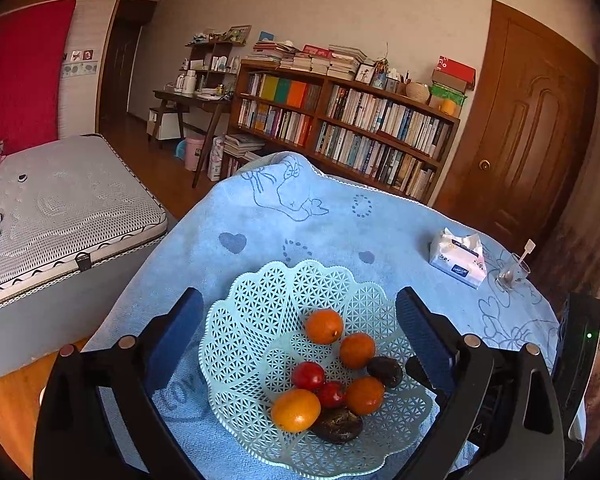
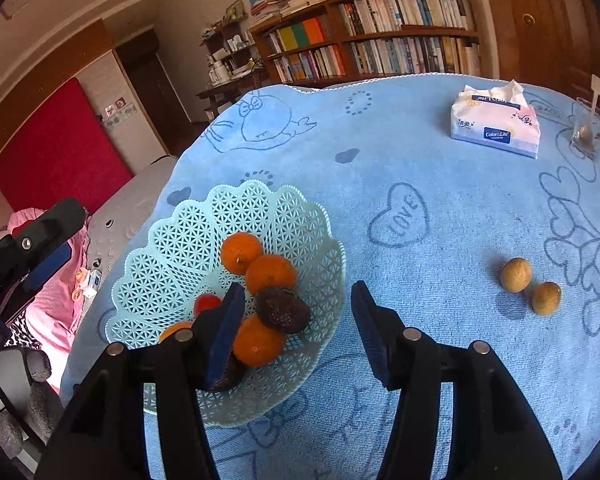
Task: Organize fruits
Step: 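Drop the tomato into the basket with the left tool while the right drops the tangerine, then grasp a small brown kiwi with the right tool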
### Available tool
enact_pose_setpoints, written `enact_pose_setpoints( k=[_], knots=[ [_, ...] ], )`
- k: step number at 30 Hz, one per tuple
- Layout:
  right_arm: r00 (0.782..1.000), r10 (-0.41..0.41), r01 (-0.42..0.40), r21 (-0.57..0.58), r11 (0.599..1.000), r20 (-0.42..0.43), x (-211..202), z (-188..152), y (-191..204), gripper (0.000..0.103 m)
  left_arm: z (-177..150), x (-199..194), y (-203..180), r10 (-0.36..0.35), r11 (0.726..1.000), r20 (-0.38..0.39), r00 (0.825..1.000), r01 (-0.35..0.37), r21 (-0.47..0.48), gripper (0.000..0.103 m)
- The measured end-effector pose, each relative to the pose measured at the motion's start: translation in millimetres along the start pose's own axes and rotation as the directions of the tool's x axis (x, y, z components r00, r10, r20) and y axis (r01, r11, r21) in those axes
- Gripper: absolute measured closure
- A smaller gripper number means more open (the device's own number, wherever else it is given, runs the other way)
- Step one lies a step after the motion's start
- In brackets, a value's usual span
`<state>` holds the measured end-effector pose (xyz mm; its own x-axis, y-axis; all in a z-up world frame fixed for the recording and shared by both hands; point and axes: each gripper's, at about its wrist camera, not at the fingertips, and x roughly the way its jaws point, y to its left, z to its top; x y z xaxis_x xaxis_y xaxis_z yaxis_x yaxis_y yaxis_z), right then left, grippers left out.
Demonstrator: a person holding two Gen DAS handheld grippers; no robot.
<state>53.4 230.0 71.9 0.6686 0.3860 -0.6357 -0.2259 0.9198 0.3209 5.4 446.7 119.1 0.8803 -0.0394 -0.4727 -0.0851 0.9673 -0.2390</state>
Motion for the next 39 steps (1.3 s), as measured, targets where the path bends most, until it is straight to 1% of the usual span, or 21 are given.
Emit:
enact_pose_setpoints(
  k=[5,12,16,21,28,34,39],
  knots=[
    [0.999,-0.036,0.036,0.026,0.999,0.017,-10,-2,-21,0.046,-1,0,-3,-0.009,1.0,-0.007,1.0,0.009,0.005,0.005],
    [0.993,-0.118,0.116,0.107,0.988,0.016,-22,-10,-69,0.046,-4,1,-11,-0.026,0.999,-0.019,0.999,0.027,0.018,0.004],
    [0.986,-0.166,0.162,0.154,0.975,0.01,-27,-18,-97,0.046,-7,2,-17,-0.035,0.999,-0.03,0.999,0.036,0.034,0.004],
    [0.974,-0.226,0.219,0.17,0.961,0.02,-37,-22,-121,0.046,-10,4,-23,-0.04,0.998,-0.041,0.998,0.042,0.047,0.004],
    [0.956,-0.292,0.288,0.161,0.944,0.0,-35,-21,-142,0.046,-14,8,-29,-0.044,0.997,-0.057,0.997,0.047,0.057,0.004],
    [0.944,-0.329,0.33,0.038,0.943,-0.016,-15,-15,-132,0.046,-18,10,-36,-0.052,0.995,-0.069,0.996,0.057,0.077,0.004],
    [0.938,-0.341,0.342,0.018,0.939,-0.065,1,-10,-135,0.057,-19,11,-40,-0.056,0.994,-0.074,0.996,0.062,0.087,0.004]
  ],
)
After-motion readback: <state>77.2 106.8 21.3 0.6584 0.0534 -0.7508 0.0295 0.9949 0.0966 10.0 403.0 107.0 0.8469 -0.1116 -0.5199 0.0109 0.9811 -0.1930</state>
